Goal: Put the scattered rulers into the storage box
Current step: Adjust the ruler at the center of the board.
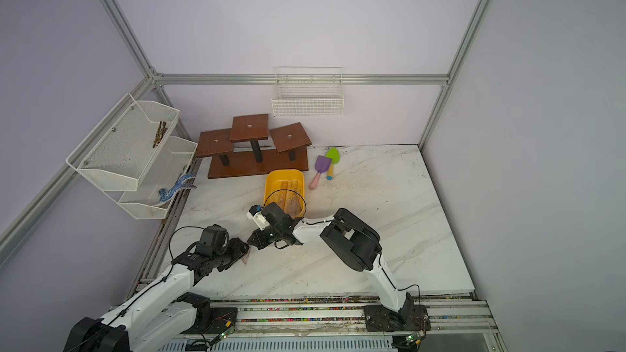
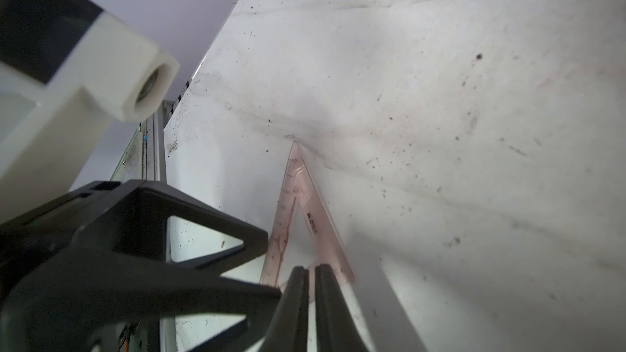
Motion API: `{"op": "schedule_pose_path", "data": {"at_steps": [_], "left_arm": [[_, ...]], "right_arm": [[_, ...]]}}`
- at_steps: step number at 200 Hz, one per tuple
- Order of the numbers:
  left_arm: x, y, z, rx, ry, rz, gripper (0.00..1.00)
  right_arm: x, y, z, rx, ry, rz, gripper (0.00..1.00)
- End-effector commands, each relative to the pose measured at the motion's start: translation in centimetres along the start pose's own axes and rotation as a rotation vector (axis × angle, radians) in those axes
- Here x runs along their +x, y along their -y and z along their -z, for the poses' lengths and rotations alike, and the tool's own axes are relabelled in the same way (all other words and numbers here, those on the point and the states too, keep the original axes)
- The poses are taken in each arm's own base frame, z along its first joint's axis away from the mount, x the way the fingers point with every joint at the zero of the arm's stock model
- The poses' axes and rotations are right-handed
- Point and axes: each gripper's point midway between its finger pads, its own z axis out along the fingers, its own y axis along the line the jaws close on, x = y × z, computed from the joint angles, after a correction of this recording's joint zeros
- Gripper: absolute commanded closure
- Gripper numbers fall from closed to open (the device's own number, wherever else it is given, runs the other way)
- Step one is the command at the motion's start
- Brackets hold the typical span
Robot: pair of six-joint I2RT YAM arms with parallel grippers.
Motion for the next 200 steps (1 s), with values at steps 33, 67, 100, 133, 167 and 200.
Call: {"op": "schedule_pose_path", "data": {"at_steps": [33,67,100,133,167,200], "left_arm": [[-0.5,-3.0,2.0,-0.147,0.071,0.012,0.43],[-0.1,-1.6,0.6,-0.048,0.048,0.015,0.42],[1.1,-1.6,-0.5,-0.047,-0.031,0.011,0.42],[1.0,-1.2,-0.4,-0.019,-0.017,0.015,0.42],[0.5,-1.1,0.5,-0.012,0.018,0.016,0.42],[-0.1,-2.1,1.3,-0.050,0.073,0.037,0.42]], "right_arm": [[0.1,1.4,-2.0,0.046,-0.034,-0.009,0.85],[1.6,1.6,-1.8,0.044,-0.064,-0.030,0.85],[2.7,1.1,-0.4,0.052,-0.068,-0.032,0.85],[3.9,0.2,0.5,0.034,-0.069,-0.045,0.85],[4.6,-0.7,0.8,0.012,-0.069,-0.055,0.85],[3.7,-2.0,1.5,-0.027,-0.044,-0.051,0.86]]}}
